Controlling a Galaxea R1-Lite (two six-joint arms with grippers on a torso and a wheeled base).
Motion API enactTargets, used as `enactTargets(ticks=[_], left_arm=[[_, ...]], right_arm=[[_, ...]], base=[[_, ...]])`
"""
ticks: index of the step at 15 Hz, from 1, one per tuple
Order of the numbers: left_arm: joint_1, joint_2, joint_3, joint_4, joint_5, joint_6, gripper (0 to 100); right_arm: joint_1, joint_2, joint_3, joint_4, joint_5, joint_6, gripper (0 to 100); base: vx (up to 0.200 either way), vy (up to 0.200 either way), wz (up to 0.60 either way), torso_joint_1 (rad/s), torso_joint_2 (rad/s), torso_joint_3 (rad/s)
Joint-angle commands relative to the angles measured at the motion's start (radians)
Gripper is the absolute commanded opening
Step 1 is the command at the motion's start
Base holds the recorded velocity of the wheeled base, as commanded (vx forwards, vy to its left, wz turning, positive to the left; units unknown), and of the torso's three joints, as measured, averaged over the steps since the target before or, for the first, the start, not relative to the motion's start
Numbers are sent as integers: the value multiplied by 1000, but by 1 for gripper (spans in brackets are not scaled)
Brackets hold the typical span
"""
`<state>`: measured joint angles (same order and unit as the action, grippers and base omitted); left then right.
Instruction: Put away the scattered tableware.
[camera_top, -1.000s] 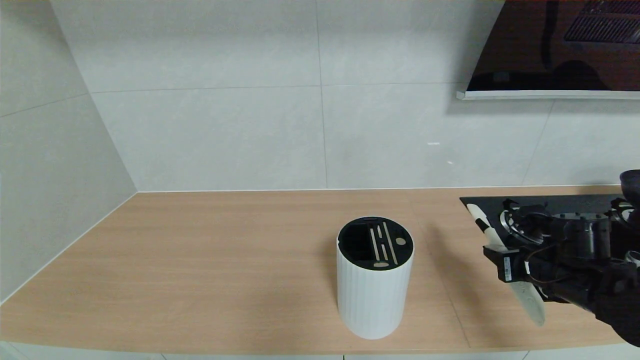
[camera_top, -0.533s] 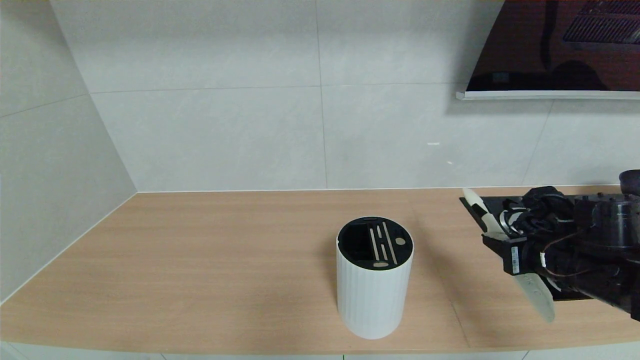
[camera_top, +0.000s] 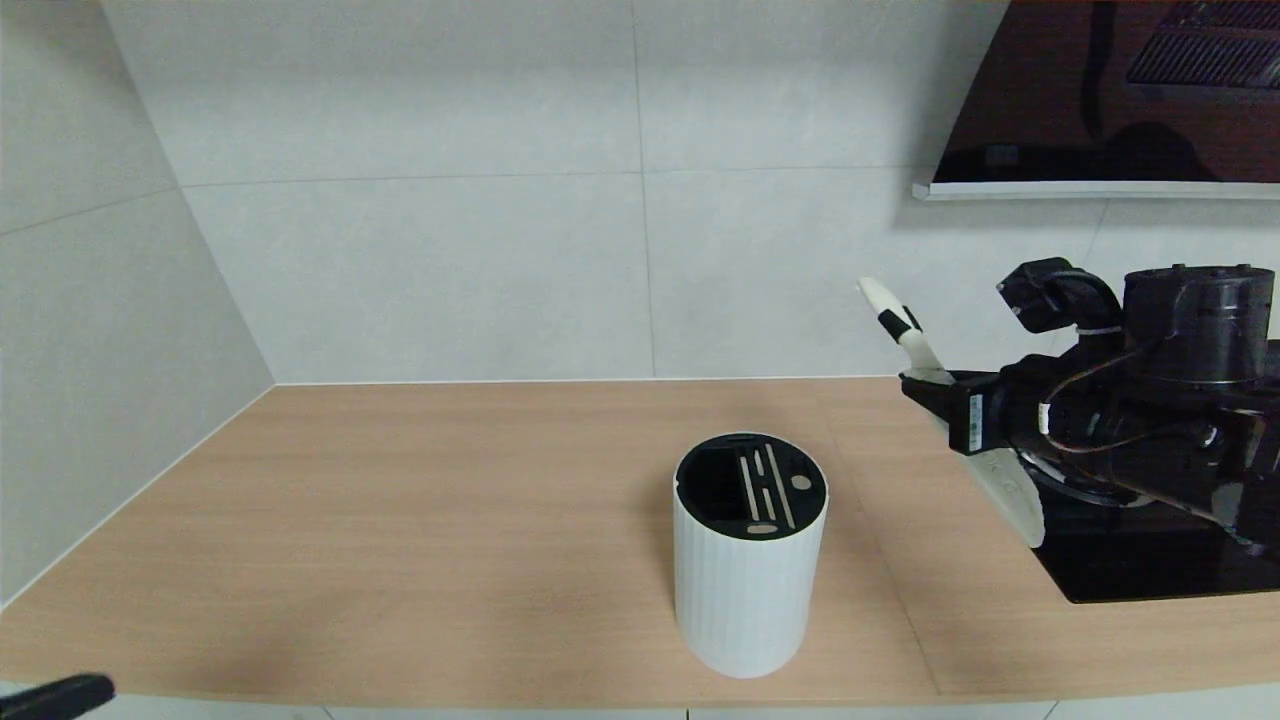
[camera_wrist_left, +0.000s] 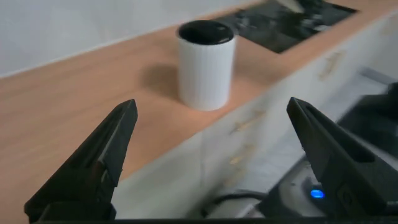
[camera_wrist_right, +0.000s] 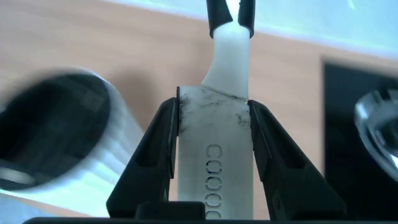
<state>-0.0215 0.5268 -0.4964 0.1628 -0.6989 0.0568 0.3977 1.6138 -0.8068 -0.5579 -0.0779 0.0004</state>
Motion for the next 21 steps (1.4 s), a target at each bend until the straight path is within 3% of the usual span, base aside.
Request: enactTargets(ticks=[1, 3, 4, 7, 11, 13, 14, 15, 18, 19, 21], left_arm=[[-78, 418, -126, -160, -42, -11, 100], [-146, 556, -126, -313, -40, -64, 100], [-189, 645, -111, -427, -37, -135, 100], [-281, 772, -82, -617, -36, -293, 100], [-368, 935, -19, -914, -34, -403, 100], [-413, 1003, -10, -1033, 18, -492, 100], [-453, 1062, -14, -1122, 76, -574, 100], [-474, 1110, -16, -1197, 110, -623, 100], [-506, 1210, -18, -1387, 148, -716, 100], [-518, 1245, -22, -1468, 164, -762, 100], [-532, 1271, -28, -1536, 182, -804, 100]], right_arm=[[56, 15, -46, -4, 0, 1, 0], [105, 17, -55, -2, -5, 0, 0], [153, 18, -57, -2, -11, 0, 0], [257, 23, -58, -2, -30, 41, 0], [377, 28, -46, -4, -112, 72, 0], [405, 32, -45, -4, -112, 85, 0], [421, 34, -45, -4, -114, 90, 0], [434, 34, -46, -4, -114, 92, 0], [451, 41, -46, -5, -114, 104, 0], [460, 58, -58, -10, -114, 133, 0], [477, 78, -60, -48, -126, 148, 0]], base=[[0, 0, 0, 0, 0, 0], [0, 0, 0, 0, 0, 0], [0, 0, 0, 0, 0, 0], [0, 0, 0, 0, 0, 0], [0, 0, 0, 0, 0, 0], [0, 0, 0, 0, 0, 0], [0, 0, 0, 0, 0, 0], [0, 0, 0, 0, 0, 0], [0, 0, 0, 0, 0, 0], [0, 0, 0, 0, 0, 0], [0, 0, 0, 0, 0, 0]])
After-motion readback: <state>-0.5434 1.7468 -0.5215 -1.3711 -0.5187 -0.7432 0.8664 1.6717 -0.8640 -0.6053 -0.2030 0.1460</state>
